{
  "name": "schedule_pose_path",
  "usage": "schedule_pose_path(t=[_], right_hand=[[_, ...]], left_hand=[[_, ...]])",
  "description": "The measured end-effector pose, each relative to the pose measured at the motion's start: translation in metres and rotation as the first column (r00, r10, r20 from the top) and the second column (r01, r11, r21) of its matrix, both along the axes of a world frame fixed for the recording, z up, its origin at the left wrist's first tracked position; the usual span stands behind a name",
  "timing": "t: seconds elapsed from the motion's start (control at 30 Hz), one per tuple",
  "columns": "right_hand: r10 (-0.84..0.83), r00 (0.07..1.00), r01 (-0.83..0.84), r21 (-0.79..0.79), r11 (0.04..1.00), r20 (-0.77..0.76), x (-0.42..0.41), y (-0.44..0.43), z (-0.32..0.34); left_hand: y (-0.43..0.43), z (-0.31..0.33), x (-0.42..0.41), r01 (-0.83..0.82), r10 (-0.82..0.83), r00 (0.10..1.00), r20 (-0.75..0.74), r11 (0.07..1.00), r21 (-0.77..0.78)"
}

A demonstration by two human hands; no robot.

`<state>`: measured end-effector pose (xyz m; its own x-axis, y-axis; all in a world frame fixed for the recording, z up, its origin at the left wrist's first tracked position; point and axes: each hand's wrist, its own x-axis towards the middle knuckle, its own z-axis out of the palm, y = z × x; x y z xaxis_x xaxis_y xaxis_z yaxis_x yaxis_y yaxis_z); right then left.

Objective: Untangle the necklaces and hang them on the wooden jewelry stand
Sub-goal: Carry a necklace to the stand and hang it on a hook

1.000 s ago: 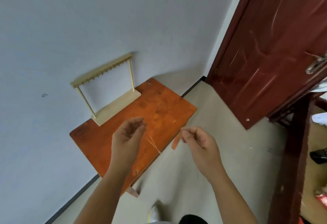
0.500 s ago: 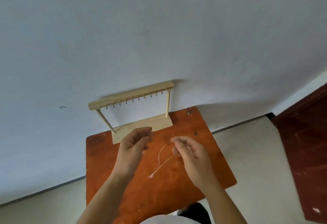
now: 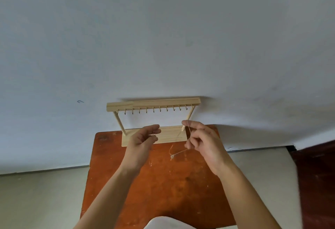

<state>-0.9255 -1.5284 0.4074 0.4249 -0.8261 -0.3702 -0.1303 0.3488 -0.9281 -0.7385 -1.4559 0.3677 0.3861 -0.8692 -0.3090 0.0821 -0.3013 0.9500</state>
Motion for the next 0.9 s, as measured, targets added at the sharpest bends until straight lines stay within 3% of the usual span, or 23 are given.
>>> schedule_pose_path(t=[0.1,0.23,0.33,0.53,0.67,0.8,0.9], right_hand=[[-0.009,0.998,0.009,-0.001,1.000,0.054,0.002,0.005,0.011],[-0.001,0.994,0.003,-0.020,1.000,0.108,0.010,0.015,0.025],[-0.055,0.989,0.058,-0.016,0.998,0.138,0.012,0.023,0.029],[-0.120,0.980,0.123,-0.007,0.992,0.162,-0.004,0.022,0.023],[-0.061,0.986,0.061,0.002,0.998,0.154,-0.013,0.019,0.028],[0.019,0.990,-0.024,0.030,0.999,0.137,-0.022,0.010,0.032],[-0.013,0.993,0.008,0.043,0.999,0.118,-0.032,0.000,0.028]], left_hand=[[-0.005,-0.002,0.000,0.198,-0.197,0.980,0.028,0.980,-0.025],[-0.013,0.010,-0.004,0.420,-0.419,0.899,-0.124,0.907,-0.018],[-0.015,0.018,-0.007,0.553,-0.555,0.823,-0.119,0.831,-0.057],[-0.012,0.018,-0.016,0.477,-0.495,0.842,-0.213,0.869,-0.133],[-0.020,0.023,-0.021,0.523,-0.533,0.839,-0.105,0.845,-0.115],[-0.029,0.032,-0.033,0.655,-0.669,0.742,-0.056,0.739,-0.156],[-0.032,0.027,-0.040,0.591,-0.607,0.791,-0.069,0.789,-0.169]])
